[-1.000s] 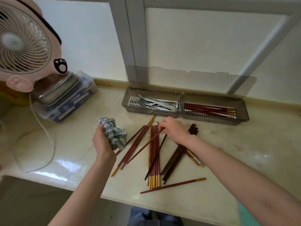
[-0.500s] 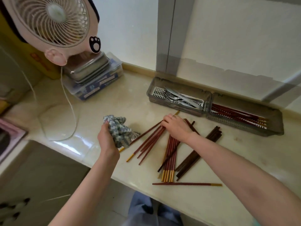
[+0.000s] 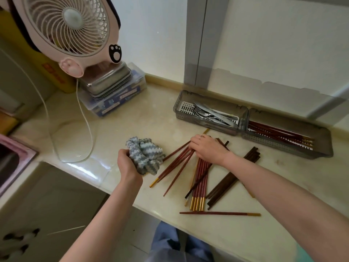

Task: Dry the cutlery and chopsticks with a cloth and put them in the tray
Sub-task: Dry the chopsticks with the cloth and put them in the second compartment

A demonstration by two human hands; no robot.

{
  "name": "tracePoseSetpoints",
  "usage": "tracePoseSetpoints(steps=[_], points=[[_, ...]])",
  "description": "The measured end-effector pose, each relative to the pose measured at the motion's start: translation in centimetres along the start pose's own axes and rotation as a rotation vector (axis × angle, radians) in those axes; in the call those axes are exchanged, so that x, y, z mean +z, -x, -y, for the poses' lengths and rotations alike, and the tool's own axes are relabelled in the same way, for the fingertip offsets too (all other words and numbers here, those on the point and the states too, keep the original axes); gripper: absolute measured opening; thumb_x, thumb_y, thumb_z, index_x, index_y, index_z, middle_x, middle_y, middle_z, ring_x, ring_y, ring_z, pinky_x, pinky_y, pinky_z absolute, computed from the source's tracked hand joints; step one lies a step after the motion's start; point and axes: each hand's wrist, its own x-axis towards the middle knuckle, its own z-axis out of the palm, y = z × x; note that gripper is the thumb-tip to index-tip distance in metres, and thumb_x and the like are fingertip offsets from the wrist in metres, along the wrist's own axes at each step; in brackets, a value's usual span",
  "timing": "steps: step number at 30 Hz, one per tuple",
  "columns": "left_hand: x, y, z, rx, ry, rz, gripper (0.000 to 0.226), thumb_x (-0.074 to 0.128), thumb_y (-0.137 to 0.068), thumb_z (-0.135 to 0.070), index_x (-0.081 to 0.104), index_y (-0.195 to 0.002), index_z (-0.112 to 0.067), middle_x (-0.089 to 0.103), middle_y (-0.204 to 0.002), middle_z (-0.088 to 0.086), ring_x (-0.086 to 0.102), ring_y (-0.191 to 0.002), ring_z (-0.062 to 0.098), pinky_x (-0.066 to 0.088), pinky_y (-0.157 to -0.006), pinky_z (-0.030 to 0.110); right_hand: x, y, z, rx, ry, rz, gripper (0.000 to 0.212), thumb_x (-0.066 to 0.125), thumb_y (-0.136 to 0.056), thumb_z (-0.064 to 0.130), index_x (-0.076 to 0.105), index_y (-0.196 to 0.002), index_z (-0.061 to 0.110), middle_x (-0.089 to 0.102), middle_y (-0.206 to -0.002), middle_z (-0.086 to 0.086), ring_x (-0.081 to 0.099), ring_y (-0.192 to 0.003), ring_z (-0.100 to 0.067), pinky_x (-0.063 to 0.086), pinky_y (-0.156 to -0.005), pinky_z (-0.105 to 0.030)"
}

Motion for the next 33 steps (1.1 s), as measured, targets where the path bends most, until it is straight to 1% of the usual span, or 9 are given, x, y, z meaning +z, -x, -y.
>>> tracePoseSetpoints(steps=[7, 11, 16, 19, 22, 26, 29, 31, 33], points=[[0.5, -0.6, 0.8, -0.038, 0.004, 0.157, 0.021, 0.034, -0.088, -0.019, 0.052, -0.079, -0.013, 0.059, -0.082, 0.006, 0.058, -0.076, 0.022, 0.048, -0.07, 0.034, -5.2, 4.0, 1.0, 0.337, -0.383, -0.149, 0.02, 0.054, -0.08, 0.01, 0.05, -0.1, 0.009, 0.054, -0.083, -0.004, 0.058, -0.064, -0.022, 0.052, -0.061, -0.036], [3.4, 0.7, 2.1, -0.089, -0.051, 0.369, 0.026, 0.033, -0.091, -0.019, 0.057, -0.092, -0.01, 0.064, -0.09, 0.01, 0.061, -0.084, 0.026, 0.051, -0.072, 0.036, -8.5, 3.8, 5.0, 0.473, -0.765, 0.016, 0.013, 0.051, -0.086, 0.015, 0.044, -0.094, 0.023, 0.05, -0.078, 0.0, 0.049, -0.063, -0.01, 0.042, -0.065, -0.027], [5.8, 1.6, 3.7, -0.077, -0.163, 0.608, 0.035, 0.036, -0.09, -0.022, 0.065, -0.105, -0.009, 0.065, -0.113, 0.019, 0.061, -0.104, 0.033, 0.044, -0.098, 0.05, -9.1, 4.8, 6.4, 0.618, -1.374, 0.176, 0.032, 0.049, -0.086, 0.005, 0.044, -0.117, 0.003, 0.048, -0.071, -0.004, 0.049, -0.064, -0.012, 0.043, -0.06, -0.024], [6.5, 2.1, 4.4, -0.034, -0.276, 0.72, 0.034, 0.037, -0.095, -0.025, 0.065, -0.109, -0.011, 0.069, -0.108, 0.013, 0.065, -0.1, 0.03, 0.047, -0.095, 0.047, -9.6, 6.3, 5.7, 0.593, -1.529, 0.181, 0.01, 0.044, -0.096, 0.008, 0.045, -0.104, 0.002, 0.051, -0.065, -0.004, 0.046, -0.048, -0.006, 0.032, -0.043, -0.016], [6.6, 2.4, 5.1, 0.005, -0.365, 0.846, 0.03, 0.041, -0.096, -0.019, 0.058, -0.12, -0.012, 0.068, -0.111, 0.012, 0.066, -0.099, 0.028, 0.054, -0.083, 0.039, -9.3, 7.3, 5.5, 0.58, -1.586, 0.191, 0.02, 0.039, -0.101, 0.021, 0.05, -0.088, 0.012, 0.056, -0.06, -0.005, 0.04, -0.039, -0.008, 0.023, -0.037, -0.015], [7.3, 2.9, 6.3, -0.034, -0.43, 0.857, 0.022, 0.056, -0.085, -0.014, 0.062, -0.104, -0.005, 0.071, -0.096, 0.009, 0.069, -0.085, 0.019, 0.056, -0.071, 0.027, -8.8, 7.7, 5.7, 0.638, -1.653, 0.204, 0.02, 0.036, -0.102, 0.014, 0.049, -0.087, 0.013, 0.056, -0.048, 0.001, 0.037, -0.03, -0.003, 0.021, -0.033, -0.012], [8.0, 3.3, 7.0, -0.006, -0.463, 0.735, 0.006, 0.059, -0.084, -0.001, 0.063, -0.089, 0.0, 0.071, -0.081, 0.01, 0.07, -0.07, 0.016, 0.057, -0.063, 0.023, -8.6, 8.0, 6.1, 0.68, -1.617, 0.225, 0.02, 0.039, -0.101, 0.015, 0.053, -0.088, 0.01, 0.06, -0.053, -0.002, 0.053, -0.04, -0.009, 0.039, -0.042, -0.016], [8.6, 3.1, 7.1, 0.019, -0.417, 0.659, 0.005, 0.059, -0.083, 0.004, 0.063, -0.084, 0.001, 0.071, -0.07, 0.006, 0.069, -0.062, 0.014, 0.056, -0.058, 0.023, -8.2, 8.5, 6.3, 0.673, -1.606, 0.181, 0.022, 0.043, -0.1, 0.023, 0.059, -0.089, 0.011, 0.065, -0.06, -0.007, 0.065, -0.059, -0.021, 0.053, -0.072, -0.025], [9.1, 2.4, 6.8, 0.031, -0.359, 0.582, 0.005, 0.06, -0.082, 0.005, 0.062, -0.082, 0.001, 0.07, -0.066, 0.005, 0.068, -0.058, 0.014, 0.057, -0.057, 0.025, -8.0, 9.4, 6.6, 0.695, -1.578, 0.134, 0.03, 0.043, -0.099, 0.029, 0.064, -0.082, 0.015, 0.066, -0.064, -0.01, 0.067, -0.073, -0.023, 0.047, -0.087, -0.023]])
